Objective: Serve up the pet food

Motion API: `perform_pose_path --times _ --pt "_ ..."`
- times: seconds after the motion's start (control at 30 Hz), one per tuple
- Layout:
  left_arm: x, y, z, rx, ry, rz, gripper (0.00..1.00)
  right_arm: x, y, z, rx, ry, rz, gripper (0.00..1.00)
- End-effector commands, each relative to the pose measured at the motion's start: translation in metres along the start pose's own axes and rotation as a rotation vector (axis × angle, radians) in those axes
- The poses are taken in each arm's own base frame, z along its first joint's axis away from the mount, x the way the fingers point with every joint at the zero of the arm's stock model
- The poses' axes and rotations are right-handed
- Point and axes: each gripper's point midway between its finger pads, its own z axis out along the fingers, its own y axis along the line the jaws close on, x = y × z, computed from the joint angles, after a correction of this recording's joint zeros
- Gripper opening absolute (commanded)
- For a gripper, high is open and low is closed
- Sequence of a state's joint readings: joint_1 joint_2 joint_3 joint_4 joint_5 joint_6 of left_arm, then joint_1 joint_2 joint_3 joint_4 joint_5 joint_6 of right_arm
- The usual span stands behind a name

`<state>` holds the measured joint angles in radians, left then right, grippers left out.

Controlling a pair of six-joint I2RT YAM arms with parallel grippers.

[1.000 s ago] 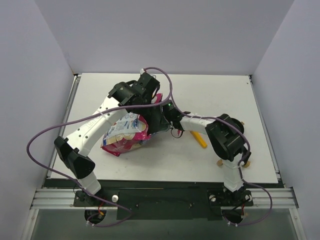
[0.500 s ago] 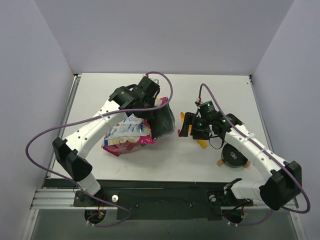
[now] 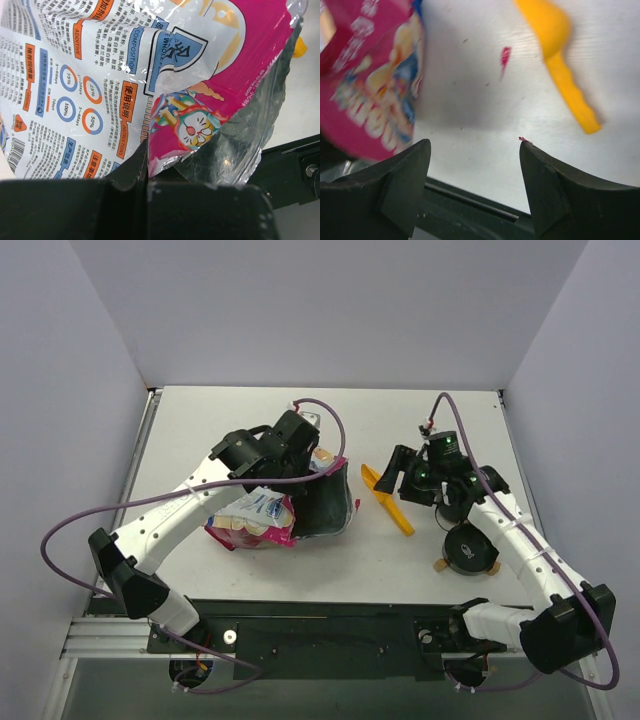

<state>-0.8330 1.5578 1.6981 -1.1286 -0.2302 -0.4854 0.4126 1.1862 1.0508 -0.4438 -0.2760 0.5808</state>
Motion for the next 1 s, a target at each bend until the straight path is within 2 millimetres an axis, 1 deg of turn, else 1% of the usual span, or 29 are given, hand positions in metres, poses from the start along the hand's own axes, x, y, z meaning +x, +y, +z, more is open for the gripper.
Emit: perform_pose_path --times 0.0,0.07,0.1,0.13,0.17,0.2,0.23,0.27,0.3,0.33,0.37,0.4,0.43,0.53,0.57,0.6,0.63,0.67,0.7,0.73,0.77,0.87,0.9,0.93,0.97 --pt "-0.013 0.001 -0.03 0.022 -0.088 -0.054 0.0 0.003 -0.058 0.015 0.169 0.008 0.12 0.66" --pt "-0.018 0.0 -0.032 0.025 -0.101 -0.06 0.0 0.009 -0.076 0.025 0.238 0.02 0.088 0.66" --pt "-0.018 -0.003 -0.03 0.035 -0.097 -0.06 0.0 0.013 -0.077 0.034 0.235 0.014 0.053 0.66" --pt "-0.02 -0.006 -0.032 0.048 -0.101 -0.062 0.0 0.017 -0.084 0.042 0.262 0.013 0.037 0.67" --pt "-0.023 -0.008 -0.032 0.056 -0.103 -0.063 0.0 0.017 -0.084 0.052 0.252 -0.024 0.016 0.66" --pt "-0.023 -0.008 -0.033 0.056 -0.103 -0.064 0.0 0.013 -0.087 0.056 0.267 -0.073 0.0 0.66" --pt "-0.024 -0.009 -0.033 0.057 -0.104 -0.063 0.0 0.012 -0.089 0.064 0.252 -0.126 0.013 0.66" --pt "-0.024 -0.009 -0.033 0.061 -0.105 -0.064 0.0 0.001 -0.086 0.063 0.247 -0.207 0.009 0.67" --pt "-0.023 -0.01 -0.032 0.063 -0.101 -0.063 0.0 -0.004 -0.084 0.068 0.218 -0.277 0.002 0.67" --pt "-0.022 -0.01 -0.033 0.069 -0.099 -0.057 0.0 -0.01 -0.078 0.067 0.203 -0.341 -0.018 0.68" --pt "-0.02 -0.01 -0.032 0.07 -0.095 -0.054 0.0 -0.015 -0.078 0.069 0.199 -0.39 -0.026 0.68" --pt "-0.019 -0.01 -0.031 0.073 -0.091 -0.052 0.0 -0.014 -0.08 0.073 0.208 -0.391 -0.034 0.68" --pt "-0.017 -0.01 -0.031 0.071 -0.085 -0.049 0.0 -0.017 -0.085 0.075 0.234 -0.408 -0.038 0.68" --pt "-0.014 -0.011 -0.03 0.078 -0.068 -0.042 0.0 -0.012 -0.103 0.09 0.28 -0.376 -0.032 0.68" --pt "-0.015 -0.012 -0.03 0.081 -0.068 -0.041 0.0 -0.005 -0.106 0.098 0.269 -0.342 -0.034 0.68" --pt "-0.016 -0.013 -0.031 0.086 -0.071 -0.042 0.0 -0.005 -0.109 0.102 0.267 -0.335 -0.029 0.68" --pt "-0.017 -0.015 -0.03 0.089 -0.07 -0.042 0.0 0.0 -0.112 0.108 0.27 -0.302 -0.044 0.68" --pt "-0.017 -0.016 -0.029 0.093 -0.068 -0.04 0.0 0.001 -0.111 0.111 0.268 -0.289 -0.058 0.67" --pt "-0.019 -0.018 -0.029 0.097 -0.068 -0.036 0.0 0.008 -0.109 0.119 0.244 -0.253 -0.062 0.66" --pt "-0.02 -0.018 -0.03 0.101 -0.069 -0.036 0.0 0.007 -0.105 0.122 0.222 -0.252 -0.065 0.65" --pt "-0.022 -0.02 -0.029 0.103 -0.07 -0.032 0.0 0.015 -0.101 0.128 0.204 -0.225 -0.073 0.63" --pt "-0.025 -0.023 -0.028 0.108 -0.069 -0.026 0.0 0.024 -0.099 0.133 0.203 -0.212 -0.091 0.6" --pt "-0.026 -0.023 -0.027 0.109 -0.07 -0.027 0.0 0.026 -0.098 0.133 0.212 -0.214 -0.098 0.56" --pt "-0.027 -0.024 -0.027 0.11 -0.071 -0.026 0.0 0.028 -0.105 0.132 0.25 -0.219 -0.099 0.53" --pt "-0.027 -0.024 -0.027 0.109 -0.07 -0.026 0.0 0.031 -0.106 0.131 0.278 -0.225 -0.113 0.47"
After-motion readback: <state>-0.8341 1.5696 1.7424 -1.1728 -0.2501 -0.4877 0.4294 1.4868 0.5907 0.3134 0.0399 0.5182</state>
